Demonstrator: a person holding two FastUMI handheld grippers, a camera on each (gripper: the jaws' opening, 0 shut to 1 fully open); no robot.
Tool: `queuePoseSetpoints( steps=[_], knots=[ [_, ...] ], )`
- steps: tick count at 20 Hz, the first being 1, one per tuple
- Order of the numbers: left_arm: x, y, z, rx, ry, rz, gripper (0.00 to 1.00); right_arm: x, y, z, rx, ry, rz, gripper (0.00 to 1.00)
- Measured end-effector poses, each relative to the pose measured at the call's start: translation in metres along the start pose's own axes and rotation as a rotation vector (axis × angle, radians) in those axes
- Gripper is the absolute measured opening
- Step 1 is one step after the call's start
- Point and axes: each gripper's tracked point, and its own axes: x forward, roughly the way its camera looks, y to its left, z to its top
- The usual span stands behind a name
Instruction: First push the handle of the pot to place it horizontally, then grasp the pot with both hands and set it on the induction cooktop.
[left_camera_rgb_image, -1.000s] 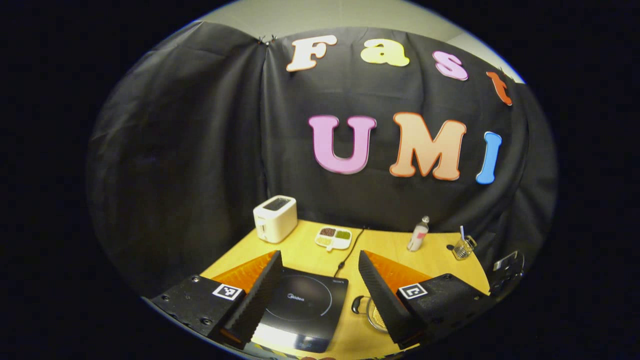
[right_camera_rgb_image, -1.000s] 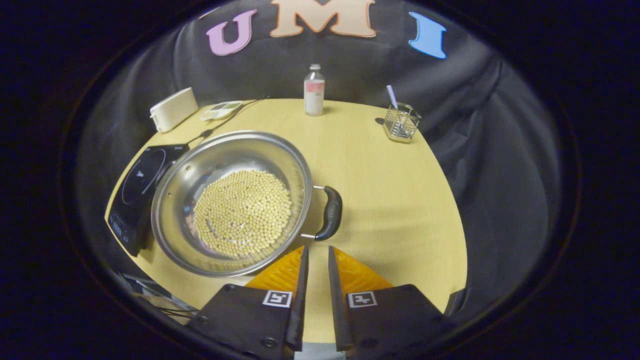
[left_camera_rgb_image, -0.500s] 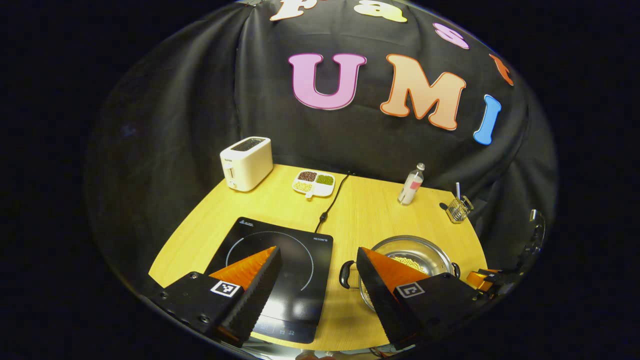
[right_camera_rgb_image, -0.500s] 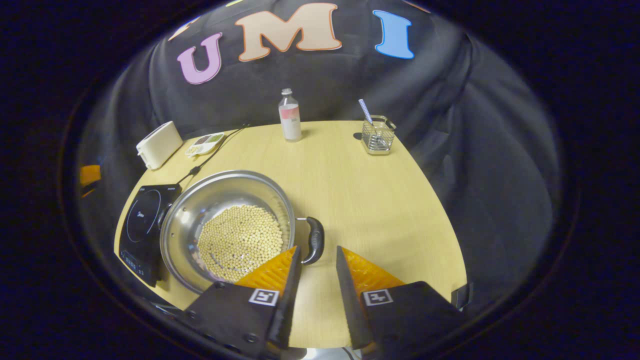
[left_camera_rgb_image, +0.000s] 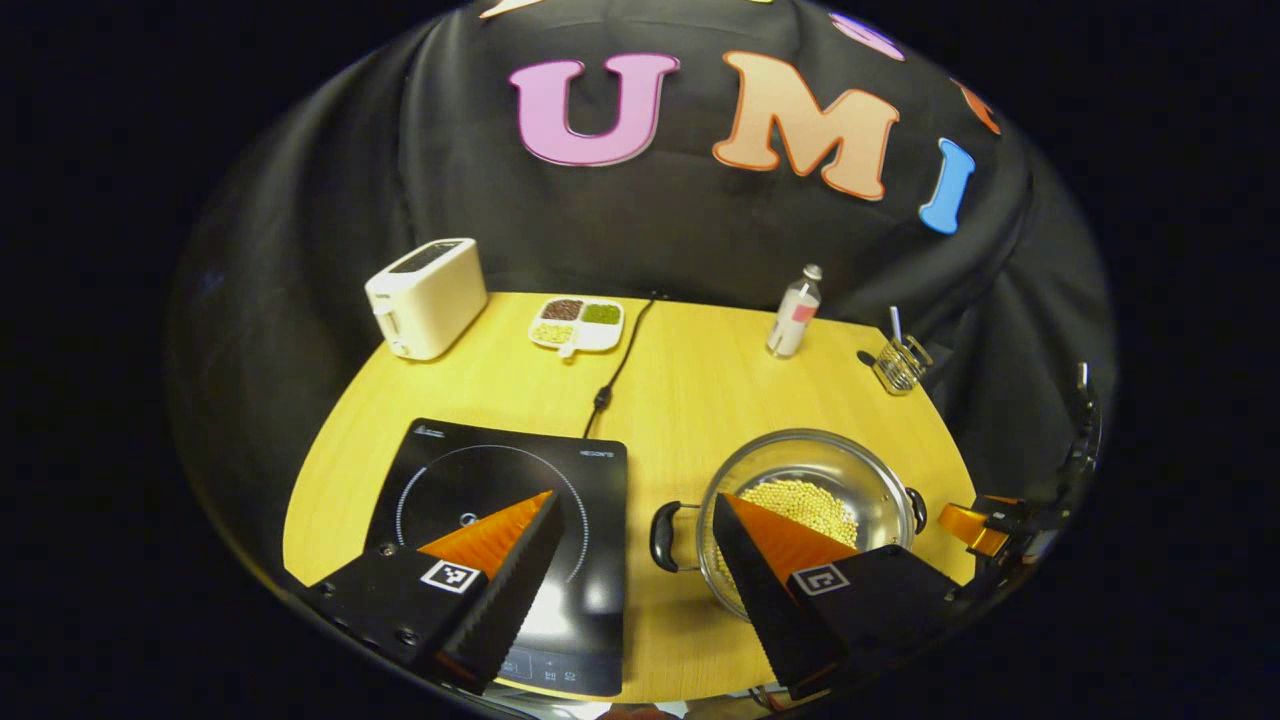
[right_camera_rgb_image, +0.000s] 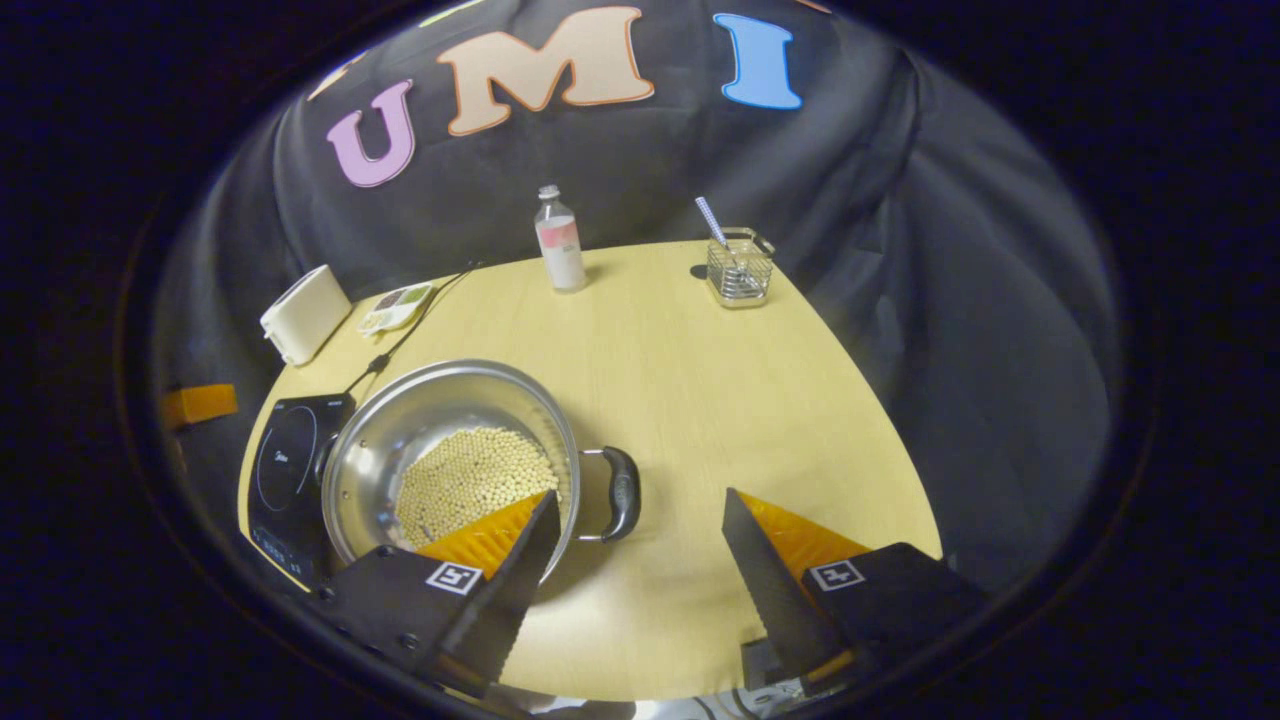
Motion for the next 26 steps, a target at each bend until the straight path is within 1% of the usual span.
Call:
queuePoseSetpoints(
  steps=[1,2,3,4,5,7,8,10,12,13,14,15,16,17,19,21,22,23,24,25,26],
  knots=[
    [0.008,-0.007,-0.005,0.004,0.021,-0.031,0.98,0.003,0.000,-0.002,0.004,0.008,0.001,0.98],
    [0.015,-0.014,-0.013,0.002,0.049,-0.062,0.98,0.007,0.000,-0.002,0.006,0.019,0.003,1.00],
    [0.021,-0.020,-0.021,-0.004,0.078,-0.084,0.98,0.010,0.002,-0.005,0.009,0.026,0.005,1.00],
    [0.028,-0.022,-0.029,-0.012,0.112,-0.094,0.98,0.012,0.002,-0.005,0.012,0.032,0.007,0.99],
    [0.036,-0.023,-0.036,-0.017,0.140,-0.100,0.98,0.016,0.003,-0.008,0.013,0.039,0.009,1.00],
    [0.048,-0.020,-0.046,-0.020,0.182,-0.094,0.98,0.020,0.003,-0.011,0.010,0.050,0.011,0.99],
    [0.052,-0.017,-0.048,-0.011,0.192,-0.085,1.00,0.024,0.003,-0.012,0.007,0.060,0.012,0.99],
    [0.059,-0.012,-0.051,0.023,0.201,-0.067,0.98,0.034,0.003,-0.017,0.013,0.089,0.014,0.98],
    [0.063,-0.011,-0.057,0.043,0.216,-0.060,0.98,0.045,0.005,-0.021,0.031,0.119,0.025,0.98],
    [0.065,-0.012,-0.058,0.042,0.221,-0.058,0.98,0.052,0.005,-0.024,0.038,0.134,0.027,1.00],
    [0.066,-0.014,-0.060,0.037,0.227,-0.058,0.98,0.056,0.009,-0.023,0.062,0.141,0.043,0.98],
    [0.067,-0.015,-0.062,0.035,0.234,-0.056,0.98,0.062,0.010,-0.025,0.078,0.159,0.042,1.00],
    [0.068,-0.015,-0.065,0.038,0.244,-0.053,0.98,0.067,0.012,-0.028,0.094,0.179,0.049,1.00],
    [0.070,-0.015,-0.067,0.044,0.253,-0.051,1.00,0.069,0.016,-0.032,0.107,0.200,0.057,1.00],
    [0.072,-0.014,-0.071,0.055,0.266,-0.044,0.98,0.076,0.021,-0.035,0.120,0.227,0.068,1.00],
    [0.075,-0.015,-0.075,0.059,0.280,-0.040,0.98,0.078,0.027,-0.040,0.120,0.256,0.084,0.89],
    [0.077,-0.013,-0.076,0.060,0.286,-0.035,0.98,0.079,0.032,-0.042,0.121,0.267,0.094,0.85],
    [0.078,-0.013,-0.079,0.060,0.294,-0.031,0.98,0.078,0.033,-0.044,0.116,0.277,0.091,0.72],
    [0.080,-0.013,-0.079,0.059,0.297,-0.032,0.98,0.083,0.033,-0.047,0.105,0.272,0.086,0.65],
    [0.082,-0.014,-0.080,0.056,0.301,-0.031,0.98,0.080,0.033,-0.044,0.099,0.272,0.083,0.60],
    [0.084,-0.014,-0.082,0.052,0.307,-0.032,0.98,0.081,0.032,-0.044,0.101,0.275,0.085,0.65]
  ],
)
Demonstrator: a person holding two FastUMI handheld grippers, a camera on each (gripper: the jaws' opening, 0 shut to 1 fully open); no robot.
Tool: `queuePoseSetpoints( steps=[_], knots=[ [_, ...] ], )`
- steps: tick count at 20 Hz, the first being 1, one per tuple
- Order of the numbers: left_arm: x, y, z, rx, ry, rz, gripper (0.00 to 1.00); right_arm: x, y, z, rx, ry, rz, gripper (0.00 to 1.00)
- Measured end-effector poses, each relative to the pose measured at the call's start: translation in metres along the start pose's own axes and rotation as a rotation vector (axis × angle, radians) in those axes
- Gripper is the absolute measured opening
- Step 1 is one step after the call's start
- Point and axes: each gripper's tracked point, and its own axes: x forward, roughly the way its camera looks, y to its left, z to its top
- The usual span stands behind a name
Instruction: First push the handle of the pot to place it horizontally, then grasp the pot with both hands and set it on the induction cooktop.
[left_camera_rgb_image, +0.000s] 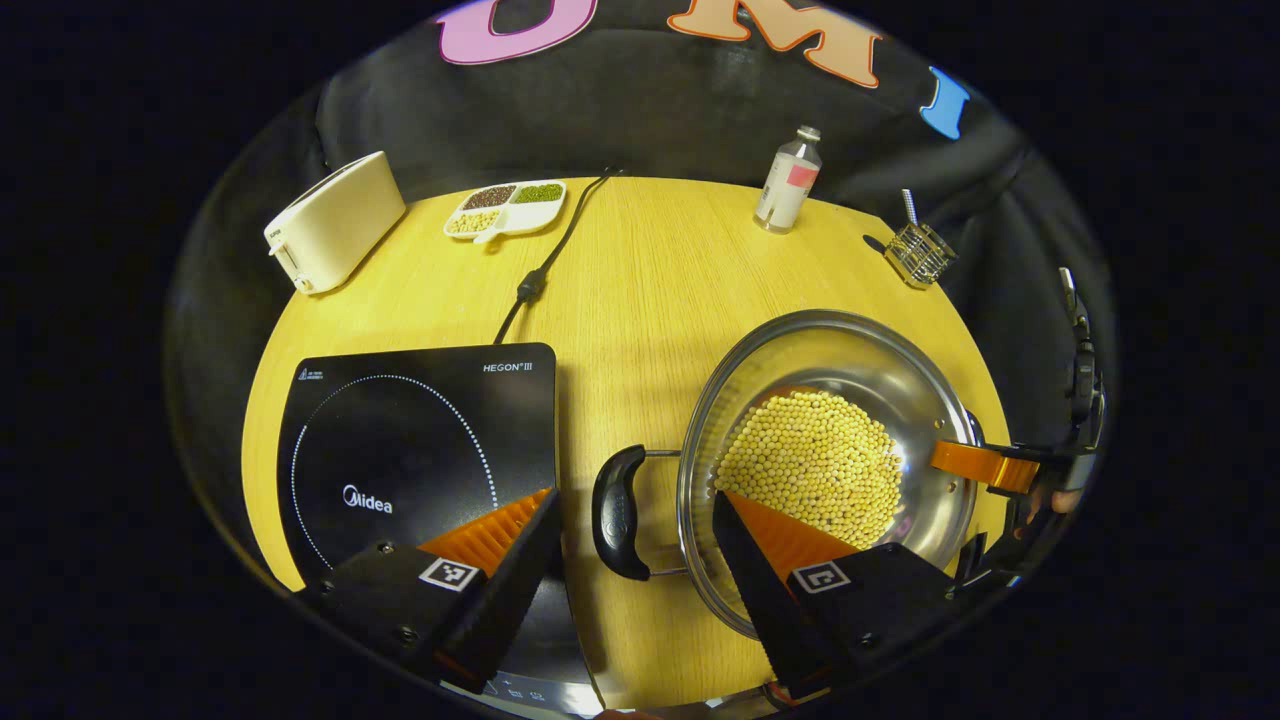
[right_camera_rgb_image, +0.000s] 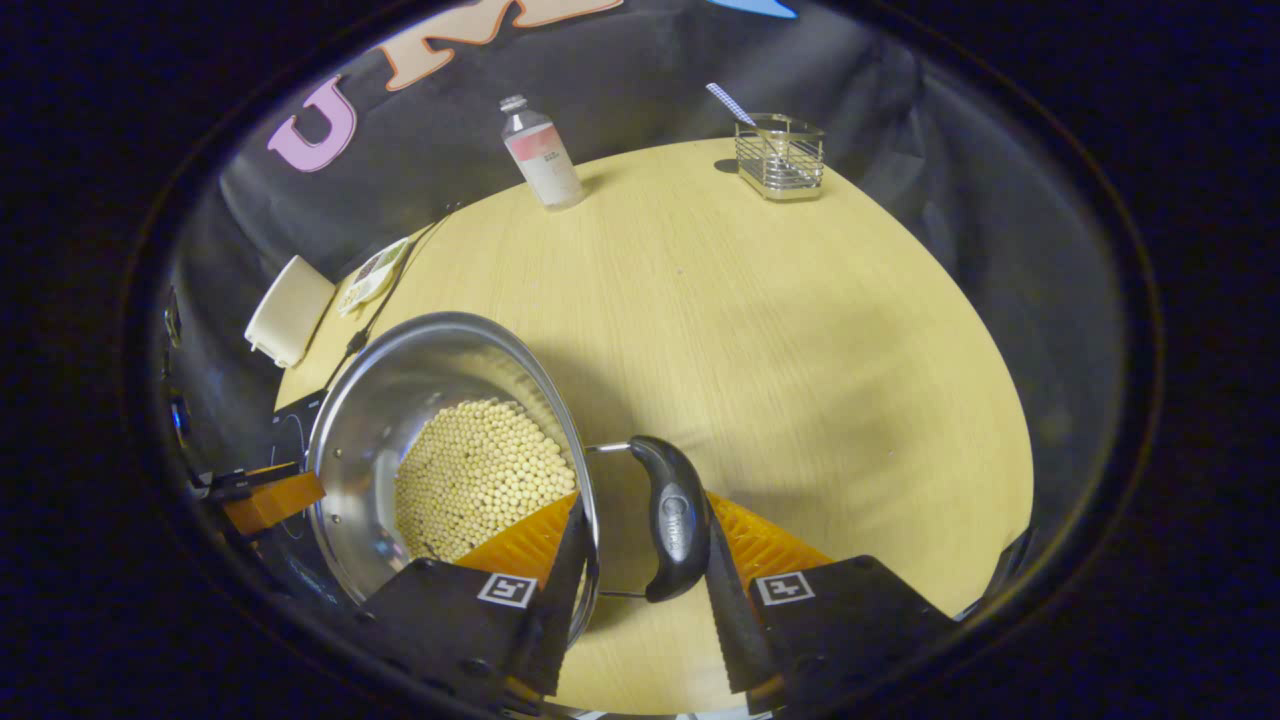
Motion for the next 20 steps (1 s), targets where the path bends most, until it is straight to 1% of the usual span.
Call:
queuePoseSetpoints(
  steps=[1,2,3,4,7,8,10,12,13,14,15,16,17,20],
  knots=[
    [0.003,0.000,-0.002,-0.003,0.011,0.001,0.98,0.000,0.001,-0.002,0.003,0.005,0.005,0.60],
    [0.006,-0.001,-0.004,-0.005,0.020,0.001,0.98,0.000,0.001,-0.001,0.004,0.008,0.007,0.65],
    [0.008,0.000,-0.004,-0.004,0.027,0.005,0.98,0.001,0.001,-0.002,0.001,0.010,0.006,0.60],
    [0.011,0.001,-0.005,-0.003,0.031,0.013,1.00,0.001,0.000,-0.005,-0.007,0.017,0.002,0.60],
    [0.019,-0.004,-0.007,-0.001,0.045,0.010,0.96,0.003,0.000,-0.010,-0.028,0.037,-0.014,0.60],
    [0.022,-0.005,-0.008,0.003,0.059,0.009,0.97,0.004,0.000,-0.008,-0.026,0.036,-0.015,0.60],
    [0.029,-0.010,-0.013,0.006,0.086,0.000,0.96,0.003,0.001,-0.010,-0.022,0.042,-0.012,0.63],
    [0.033,-0.007,-0.015,0.014,0.097,0.024,0.94,0.003,-0.001,-0.011,-0.018,0.046,-0.012,0.65],
    [0.034,-0.002,-0.014,0.024,0.093,0.045,0.94,0.002,-0.001,-0.010,-0.015,0.047,-0.014,0.61],
    [0.032,0.001,-0.014,0.025,0.097,0.047,0.85,0.002,-0.001,-0.010,-0.011,0.049,-0.013,0.61],
    [0.036,-0.001,-0.012,0.019,0.080,0.040,0.80,0.007,0.000,-0.012,0.001,0.055,-0.015,0.59],
    [0.035,-0.001,-0.012,0.017,0.079,0.031,0.74,0.002,0.000,-0.012,0.008,0.057,-0.018,0.56],
    [0.034,-0.001,-0.012,0.014,0.073,0.022,0.74,0.000,-0.001,-0.012,0.007,0.056,-0.022,0.56],
    [0.030,-0.001,-0.012,0.003,0.067,0.007,0.69,0.002,0.002,-0.012,0.021,0.047,-0.026,0.56]
  ],
)
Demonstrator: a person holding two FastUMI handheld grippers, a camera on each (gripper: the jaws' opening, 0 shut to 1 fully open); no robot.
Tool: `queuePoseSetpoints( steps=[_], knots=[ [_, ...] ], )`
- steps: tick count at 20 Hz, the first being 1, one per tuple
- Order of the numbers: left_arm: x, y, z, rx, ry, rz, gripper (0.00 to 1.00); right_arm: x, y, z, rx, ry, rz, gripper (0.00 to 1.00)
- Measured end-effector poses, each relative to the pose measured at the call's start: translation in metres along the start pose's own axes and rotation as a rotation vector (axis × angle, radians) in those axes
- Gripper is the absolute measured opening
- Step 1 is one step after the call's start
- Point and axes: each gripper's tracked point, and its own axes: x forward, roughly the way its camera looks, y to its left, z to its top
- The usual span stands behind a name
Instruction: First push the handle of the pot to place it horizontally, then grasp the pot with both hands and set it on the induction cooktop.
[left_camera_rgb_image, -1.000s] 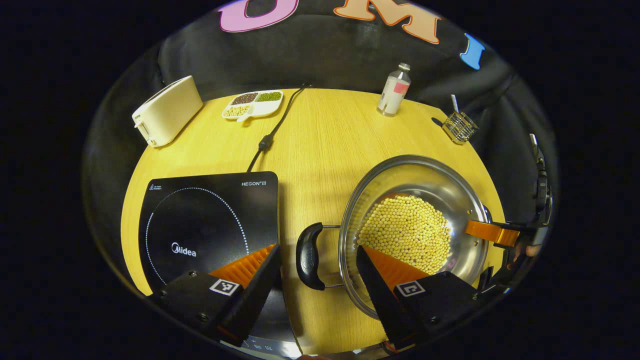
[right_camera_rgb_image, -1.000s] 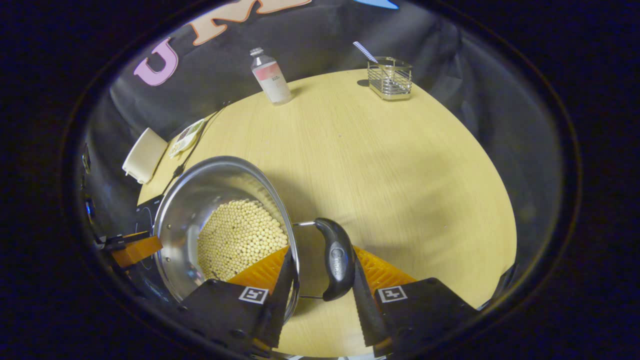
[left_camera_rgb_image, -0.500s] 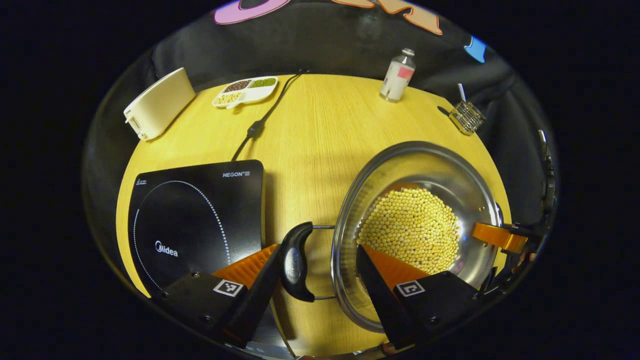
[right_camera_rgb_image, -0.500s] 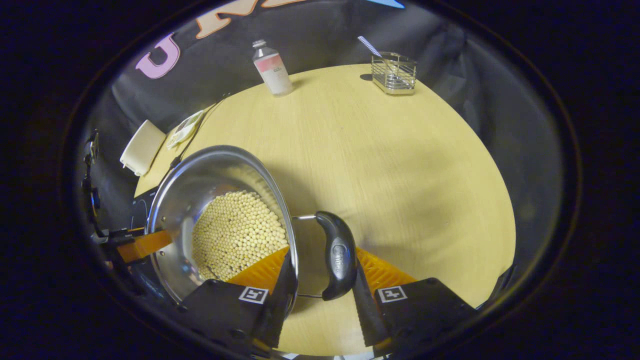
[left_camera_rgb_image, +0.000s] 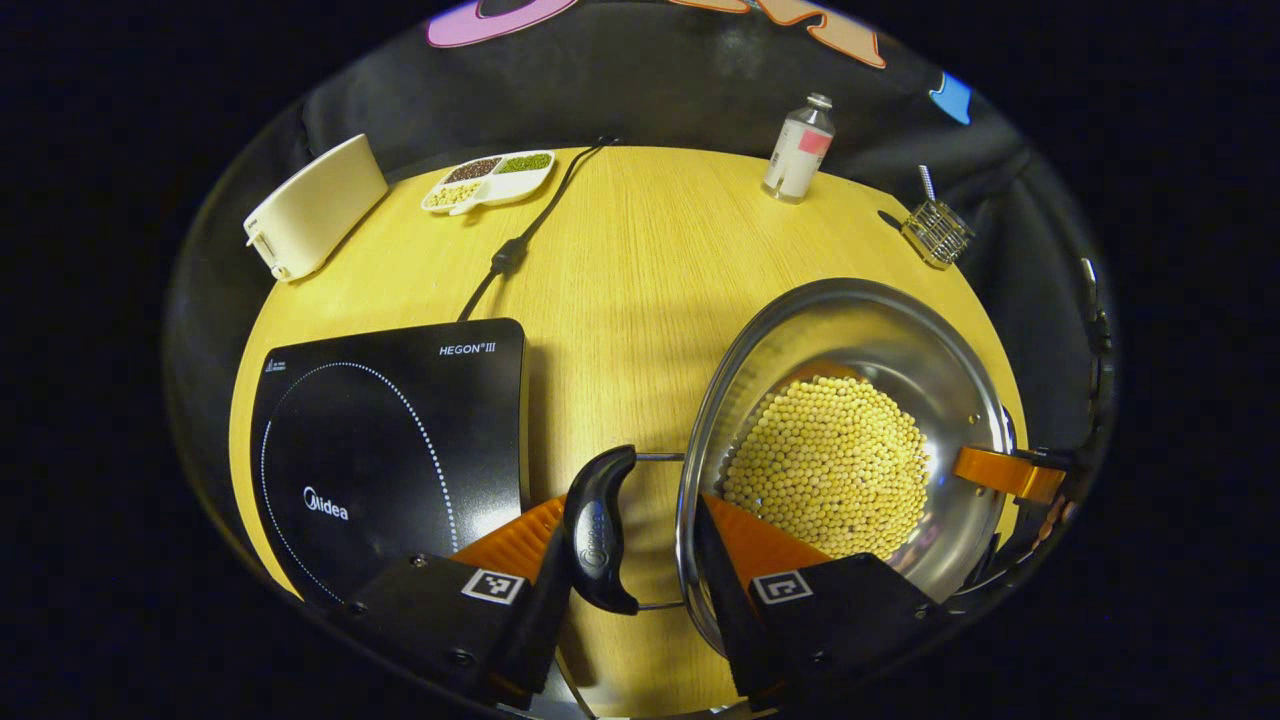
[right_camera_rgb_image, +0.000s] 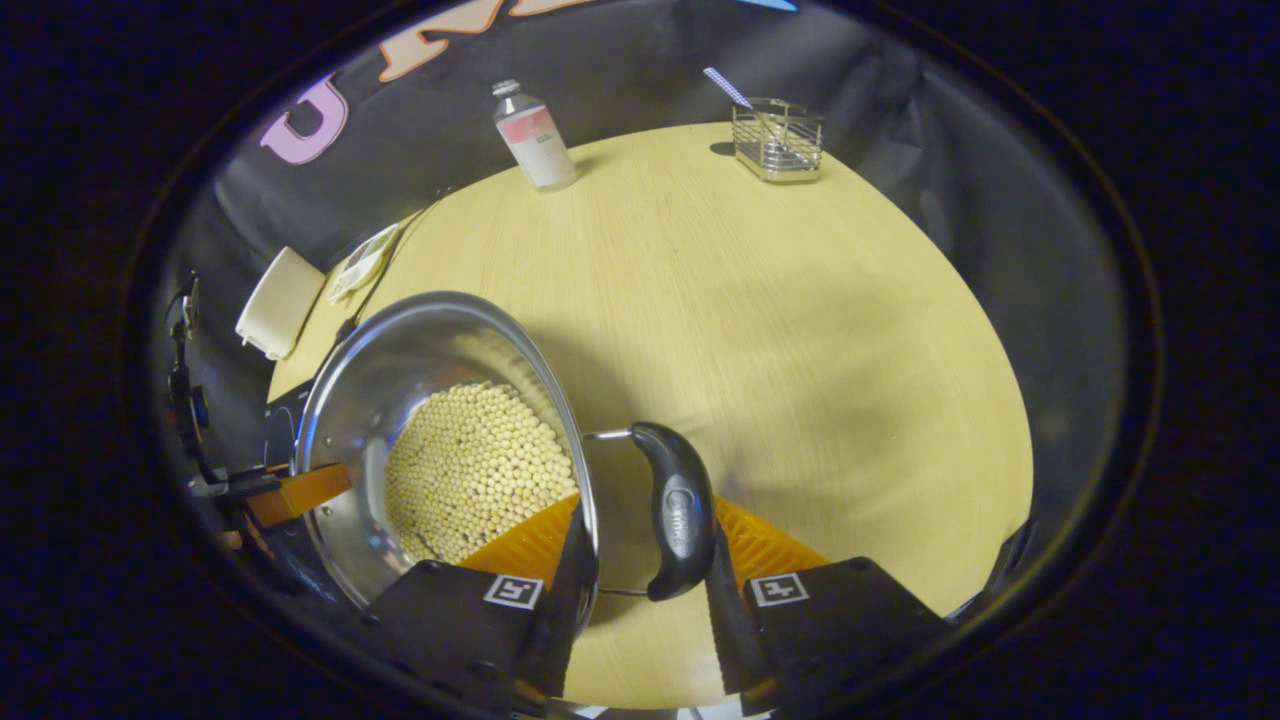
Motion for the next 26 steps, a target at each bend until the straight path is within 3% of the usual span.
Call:
queuePoseSetpoints(
  steps=[1,2,10,13,15,26],
  knots=[
    [0.002,0.000,-0.001,0.003,-0.002,0.004,0.69,-0.002,0.000,-0.001,-0.005,0.001,-0.005,0.49],
    [0.001,0.001,0.000,0.008,-0.008,0.009,0.70,-0.004,0.000,-0.003,-0.010,0.001,-0.007,0.54],
    [-0.016,-0.002,0.008,0.059,-0.049,0.002,0.67,-0.022,0.002,-0.007,0.027,-0.021,-0.015,0.54],
    [-0.026,-0.001,0.015,0.060,-0.075,-0.009,0.67,-0.036,0.006,-0.003,0.027,-0.051,-0.016,0.54],
    [-0.032,0.001,0.019,0.063,-0.084,-0.012,0.67,-0.043,0.010,-0.001,0.021,-0.065,-0.019,0.48],
    [-0.070,0.055,0.025,0.025,-0.133,0.024,0.68,-0.059,0.071,0.002,-0.018,-0.101,0.024,0.49]
  ],
)
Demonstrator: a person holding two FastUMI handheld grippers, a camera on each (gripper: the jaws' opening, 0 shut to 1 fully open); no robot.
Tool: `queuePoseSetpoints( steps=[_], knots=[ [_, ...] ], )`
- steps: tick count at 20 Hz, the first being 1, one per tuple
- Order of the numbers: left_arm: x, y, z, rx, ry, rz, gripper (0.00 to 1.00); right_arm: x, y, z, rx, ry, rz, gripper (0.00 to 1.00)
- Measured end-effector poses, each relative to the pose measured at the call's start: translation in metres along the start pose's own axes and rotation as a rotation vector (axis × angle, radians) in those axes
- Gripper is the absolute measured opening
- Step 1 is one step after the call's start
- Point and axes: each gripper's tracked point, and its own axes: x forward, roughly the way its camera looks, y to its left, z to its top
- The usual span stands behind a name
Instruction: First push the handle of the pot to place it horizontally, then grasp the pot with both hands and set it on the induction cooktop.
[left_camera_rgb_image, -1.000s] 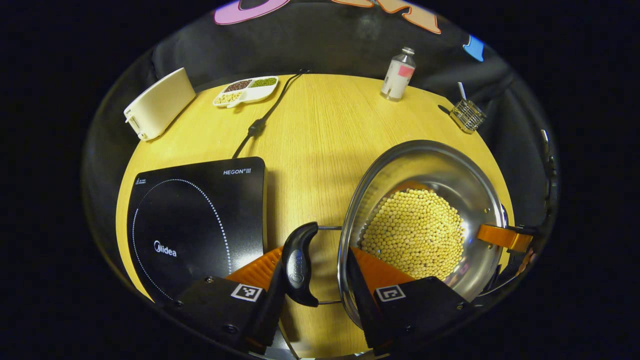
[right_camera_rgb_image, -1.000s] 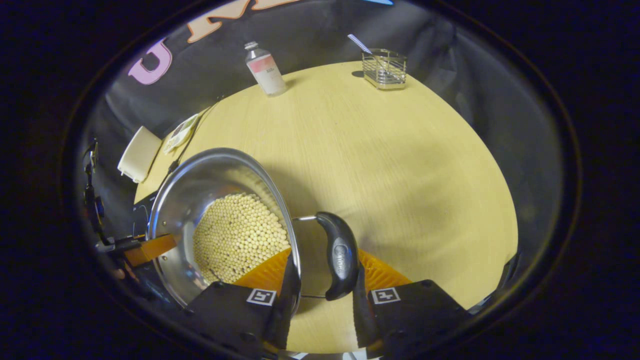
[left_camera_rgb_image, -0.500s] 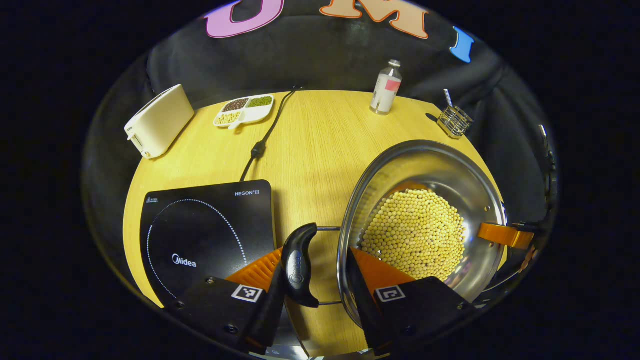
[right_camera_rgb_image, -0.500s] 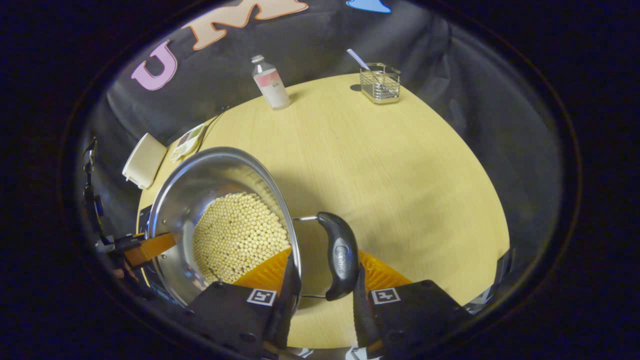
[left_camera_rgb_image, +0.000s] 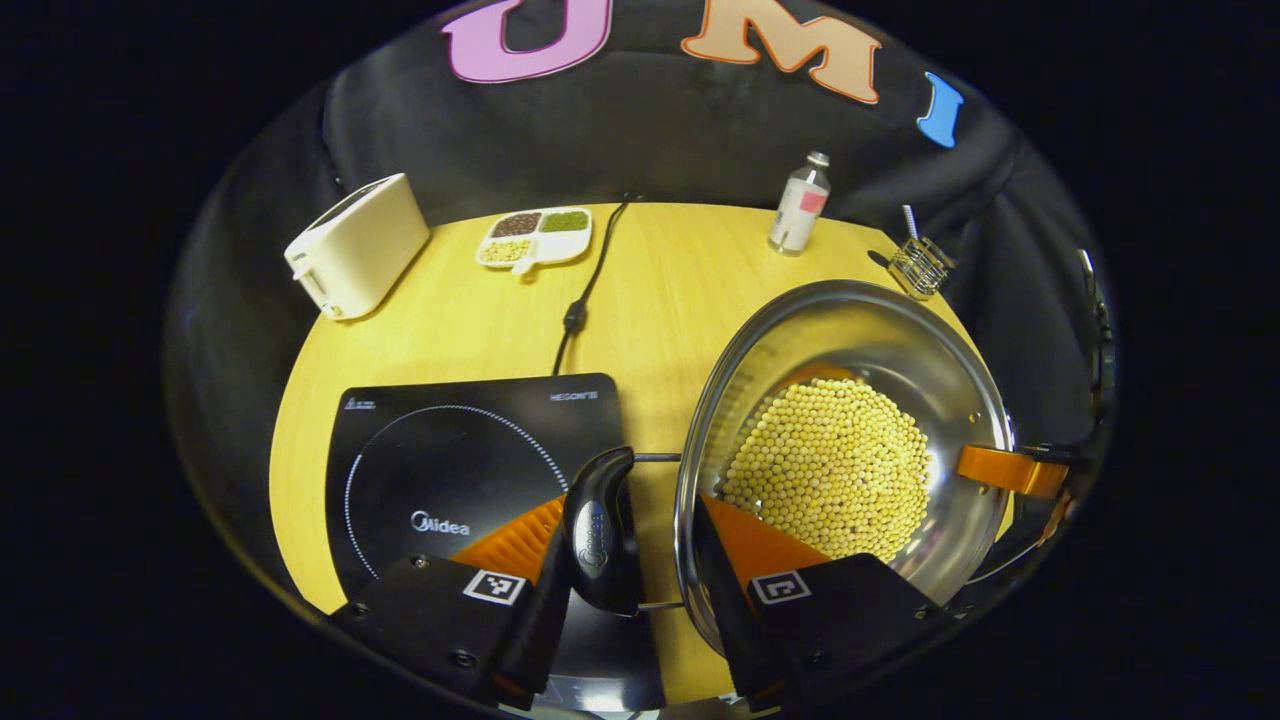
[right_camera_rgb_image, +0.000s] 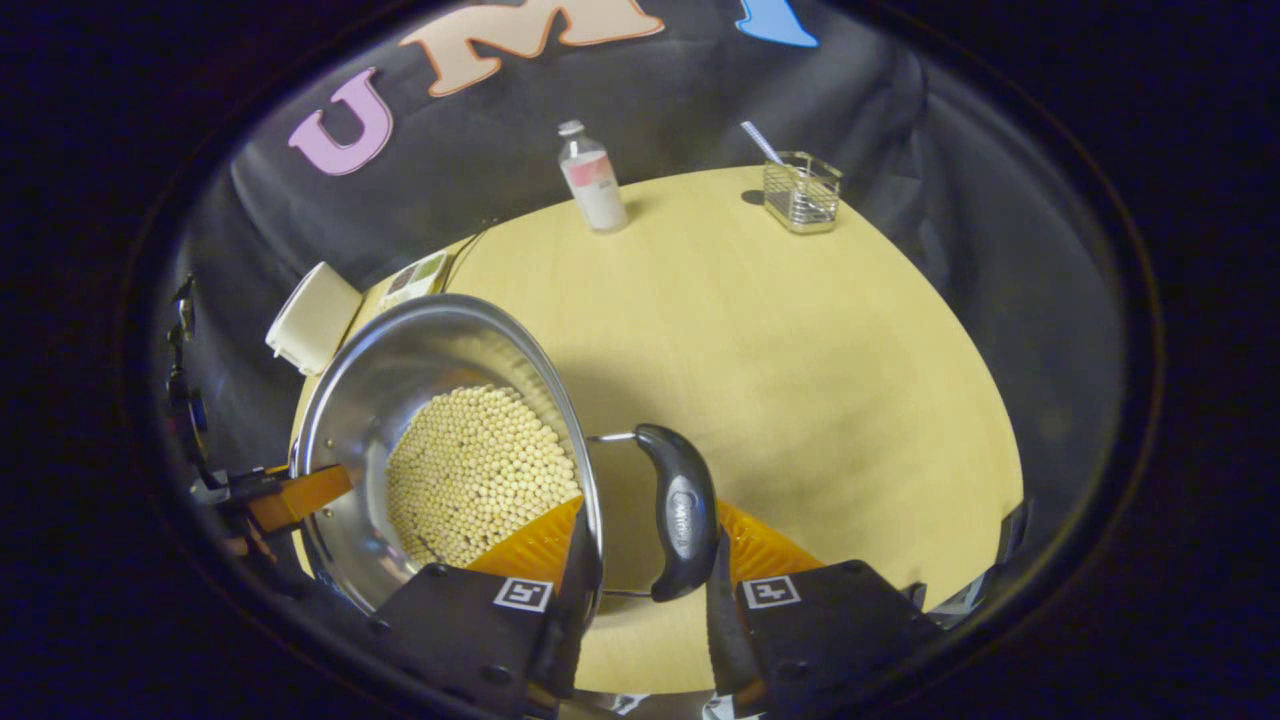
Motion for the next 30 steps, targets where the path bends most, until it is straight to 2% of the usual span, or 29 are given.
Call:
queuePoseSetpoints(
  steps=[15,20,21,23,24,27,28,29,30],
  knots=[
    [-0.045,0.127,-0.028,-0.092,-0.005,0.107,0.67,0.003,0.131,-0.033,-0.083,0.025,0.099,0.49],
    [-0.048,0.160,-0.037,-0.125,0.005,0.115,0.70,0.004,0.164,-0.039,-0.109,0.030,0.101,0.49],
    [-0.048,0.166,-0.038,-0.130,0.005,0.117,0.68,0.005,0.170,-0.041,-0.113,0.032,0.102,0.54],
    [-0.049,0.180,-0.041,-0.139,0.007,0.120,0.69,0.008,0.184,-0.044,-0.119,0.036,0.104,0.54],
    [-0.050,0.188,-0.042,-0.144,0.010,0.120,0.69,0.009,0.191,-0.045,-0.123,0.037,0.106,0.49],
    [-0.051,0.207,-0.048,-0.155,0.019,0.123,0.67,0.013,0.210,-0.052,-0.134,0.044,0.114,0.54],
    [-0.051,0.213,-0.050,-0.158,0.026,0.125,0.67,0.015,0.217,-0.055,-0.135,0.049,0.117,0.49],
    [-0.051,0.219,-0.051,-0.158,0.027,0.126,0.68,0.017,0.223,-0.057,-0.137,0.053,0.119,0.54],
    [-0.051,0.224,-0.052,-0.157,0.029,0.128,0.68,0.018,0.228,-0.059,-0.138,0.056,0.119,0.54]
  ],
)
